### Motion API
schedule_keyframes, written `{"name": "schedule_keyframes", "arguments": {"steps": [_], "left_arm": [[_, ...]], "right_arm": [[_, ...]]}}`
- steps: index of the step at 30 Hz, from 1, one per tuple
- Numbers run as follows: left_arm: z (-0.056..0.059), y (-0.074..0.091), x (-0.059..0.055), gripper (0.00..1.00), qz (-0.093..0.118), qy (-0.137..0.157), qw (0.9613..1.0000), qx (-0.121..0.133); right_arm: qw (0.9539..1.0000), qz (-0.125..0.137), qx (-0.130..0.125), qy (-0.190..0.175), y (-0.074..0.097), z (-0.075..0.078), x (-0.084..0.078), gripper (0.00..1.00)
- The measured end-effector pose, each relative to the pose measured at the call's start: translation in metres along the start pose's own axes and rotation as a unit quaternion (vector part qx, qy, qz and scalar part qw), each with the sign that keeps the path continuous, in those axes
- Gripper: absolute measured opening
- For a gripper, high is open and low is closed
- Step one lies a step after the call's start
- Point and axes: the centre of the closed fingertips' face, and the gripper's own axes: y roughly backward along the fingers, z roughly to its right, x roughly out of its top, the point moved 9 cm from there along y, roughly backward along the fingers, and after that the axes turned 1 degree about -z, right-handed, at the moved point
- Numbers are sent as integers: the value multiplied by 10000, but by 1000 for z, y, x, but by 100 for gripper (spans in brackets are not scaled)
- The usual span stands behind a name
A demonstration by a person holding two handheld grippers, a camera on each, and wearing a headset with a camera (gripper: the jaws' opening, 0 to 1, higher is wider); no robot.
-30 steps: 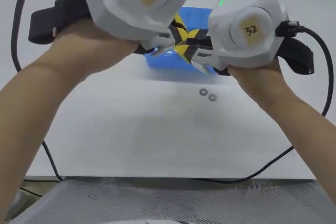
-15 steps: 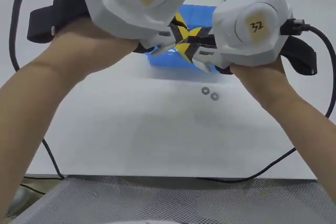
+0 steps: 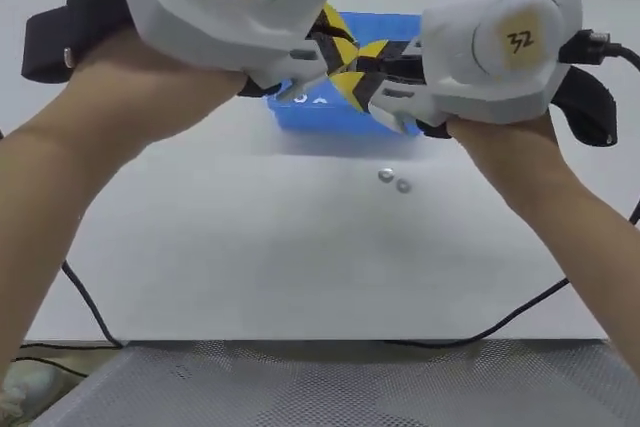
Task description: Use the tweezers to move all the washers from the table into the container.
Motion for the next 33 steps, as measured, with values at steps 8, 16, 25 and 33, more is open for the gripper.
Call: {"name": "schedule_keyframes", "arguments": {"steps": [8,16,25,33], "left_arm": [[7,14,15,0,102,-257,9996,-13],[19,24,25,0,210,-408,9988,-167],[43,27,28,0,246,-310,9981,-472],[53,19,19,0,214,-45,9976,-657]], "right_arm": [[9993,278,-121,-211,22,-3,7,8],[9987,368,-93,-351,45,-15,10,9],[9986,189,-63,-496,61,-36,-5,9],[9971,-6,5,-765,58,-41,-22,10]]}}
